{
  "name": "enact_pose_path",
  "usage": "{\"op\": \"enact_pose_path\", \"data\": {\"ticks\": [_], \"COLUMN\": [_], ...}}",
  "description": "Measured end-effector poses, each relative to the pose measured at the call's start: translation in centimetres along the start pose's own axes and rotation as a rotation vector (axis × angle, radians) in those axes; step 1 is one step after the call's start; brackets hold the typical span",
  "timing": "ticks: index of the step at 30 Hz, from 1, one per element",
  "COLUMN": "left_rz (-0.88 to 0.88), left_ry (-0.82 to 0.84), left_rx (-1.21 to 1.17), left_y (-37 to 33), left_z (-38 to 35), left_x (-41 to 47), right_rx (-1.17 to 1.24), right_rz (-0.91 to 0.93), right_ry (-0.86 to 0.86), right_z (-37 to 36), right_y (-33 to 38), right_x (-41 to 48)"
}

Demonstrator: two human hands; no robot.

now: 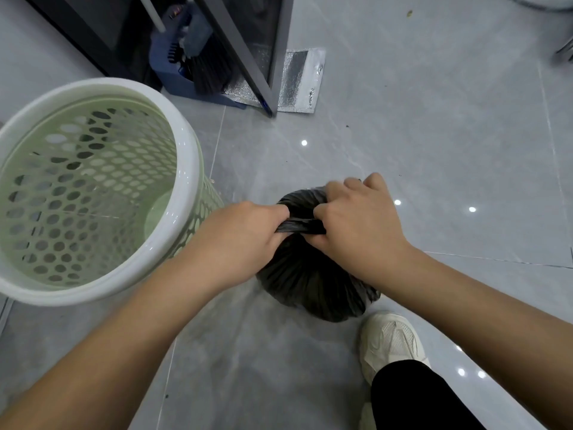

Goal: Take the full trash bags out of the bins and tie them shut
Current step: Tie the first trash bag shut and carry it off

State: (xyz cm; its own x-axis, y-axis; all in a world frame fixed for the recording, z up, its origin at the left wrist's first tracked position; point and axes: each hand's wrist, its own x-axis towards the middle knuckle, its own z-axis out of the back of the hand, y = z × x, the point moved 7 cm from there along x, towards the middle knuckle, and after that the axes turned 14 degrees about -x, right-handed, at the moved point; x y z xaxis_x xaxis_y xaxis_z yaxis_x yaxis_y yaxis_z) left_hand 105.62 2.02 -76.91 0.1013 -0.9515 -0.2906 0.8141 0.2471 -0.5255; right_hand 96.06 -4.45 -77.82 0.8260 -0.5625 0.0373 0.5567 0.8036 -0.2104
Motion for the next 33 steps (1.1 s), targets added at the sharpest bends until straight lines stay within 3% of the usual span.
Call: {"op": "enact_pose_path", "data": {"ticks": [6, 9, 12, 17, 24, 28, 33], "left_rz": [0.176, 0.350, 0.390, 0.373, 0.414, 0.446, 0.451], "left_ry": [0.120, 0.200, 0.227, 0.199, 0.100, 0.122, 0.124], "left_rx": [-0.315, -0.594, -0.693, -0.688, -0.711, -0.728, -0.715], "left_y": [0.3, 0.6, 0.5, 0.1, 1.2, 1.5, 1.7], "left_z": [0.7, 0.3, 0.3, 0.6, 0.6, 0.2, -0.1], "left_x": [0.5, 0.6, 0.8, 1.0, 0.7, 0.6, 0.6], "right_rx": [0.326, 0.363, 0.431, 0.370, 0.380, 0.411, 0.409], "right_rz": [0.032, -0.023, -0.025, -0.026, -0.122, 0.010, 0.094], "right_ry": [-0.054, -0.029, -0.105, -0.248, -0.124, -0.103, -0.212], "right_z": [-0.2, -0.3, -0.1, -0.4, -0.8, -1.4, -1.6], "right_y": [-0.1, -0.3, -0.7, -1.3, -1.3, -0.1, 0.2], "right_x": [0.4, 0.0, -0.2, -0.4, 0.3, 0.6, 0.0]}}
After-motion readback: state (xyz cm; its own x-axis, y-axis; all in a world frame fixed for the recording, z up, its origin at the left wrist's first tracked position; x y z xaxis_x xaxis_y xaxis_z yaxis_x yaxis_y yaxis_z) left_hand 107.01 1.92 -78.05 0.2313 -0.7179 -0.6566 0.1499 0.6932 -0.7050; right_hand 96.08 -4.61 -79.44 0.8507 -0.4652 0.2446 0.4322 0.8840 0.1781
